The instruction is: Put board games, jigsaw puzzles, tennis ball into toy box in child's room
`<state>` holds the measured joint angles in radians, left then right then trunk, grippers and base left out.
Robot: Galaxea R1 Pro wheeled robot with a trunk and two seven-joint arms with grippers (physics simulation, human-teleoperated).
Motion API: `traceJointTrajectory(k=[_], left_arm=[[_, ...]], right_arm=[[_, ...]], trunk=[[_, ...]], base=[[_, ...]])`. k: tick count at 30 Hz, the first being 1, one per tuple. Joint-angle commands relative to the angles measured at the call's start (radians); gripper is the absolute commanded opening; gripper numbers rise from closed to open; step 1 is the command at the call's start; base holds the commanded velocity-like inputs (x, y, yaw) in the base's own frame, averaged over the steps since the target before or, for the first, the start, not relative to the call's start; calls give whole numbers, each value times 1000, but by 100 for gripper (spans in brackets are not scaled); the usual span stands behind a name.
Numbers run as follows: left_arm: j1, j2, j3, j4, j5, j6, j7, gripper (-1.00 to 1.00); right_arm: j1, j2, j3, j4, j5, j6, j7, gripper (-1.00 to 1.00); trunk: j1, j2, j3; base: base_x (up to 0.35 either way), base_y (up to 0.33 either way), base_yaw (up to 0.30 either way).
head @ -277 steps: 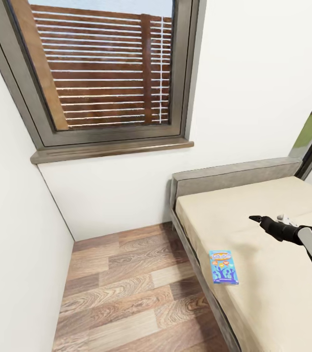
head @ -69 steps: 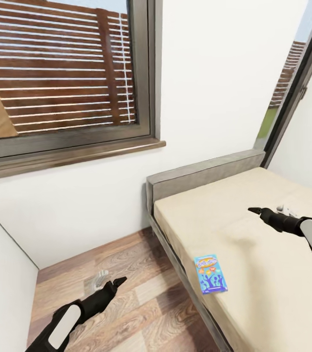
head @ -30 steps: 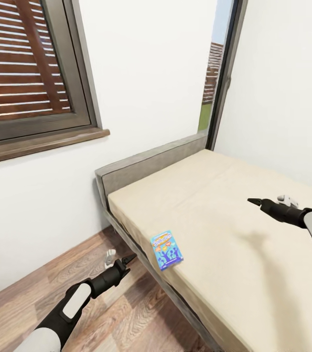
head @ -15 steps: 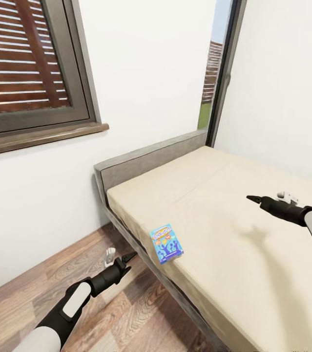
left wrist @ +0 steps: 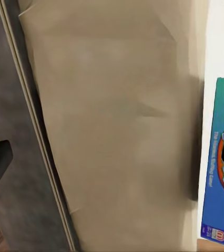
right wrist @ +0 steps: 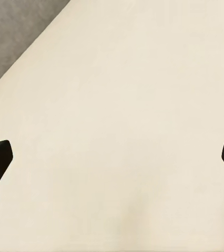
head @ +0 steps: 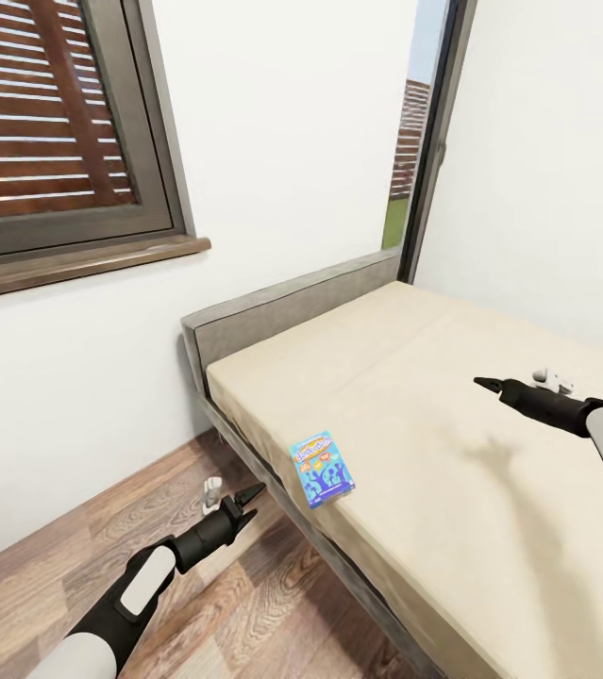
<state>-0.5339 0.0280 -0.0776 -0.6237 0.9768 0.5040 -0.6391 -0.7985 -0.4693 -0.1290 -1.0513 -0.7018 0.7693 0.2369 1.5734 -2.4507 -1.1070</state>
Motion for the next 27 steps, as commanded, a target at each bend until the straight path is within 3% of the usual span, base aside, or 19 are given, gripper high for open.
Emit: traceJointTrajectory(k=[1, 27], left_arm=[[0, 1, -4, 0, 10, 7, -7, 100], [2, -7, -14, -61, 11, 13, -47, 100]], right_arm=[[2, 1, -2, -2, 4, 5, 5, 100], [13, 9, 2, -36, 7, 5, 4, 100]], trunk=[[0, 0, -1], [0, 0, -1]], base=[[0, 0, 0], [0, 0, 0]])
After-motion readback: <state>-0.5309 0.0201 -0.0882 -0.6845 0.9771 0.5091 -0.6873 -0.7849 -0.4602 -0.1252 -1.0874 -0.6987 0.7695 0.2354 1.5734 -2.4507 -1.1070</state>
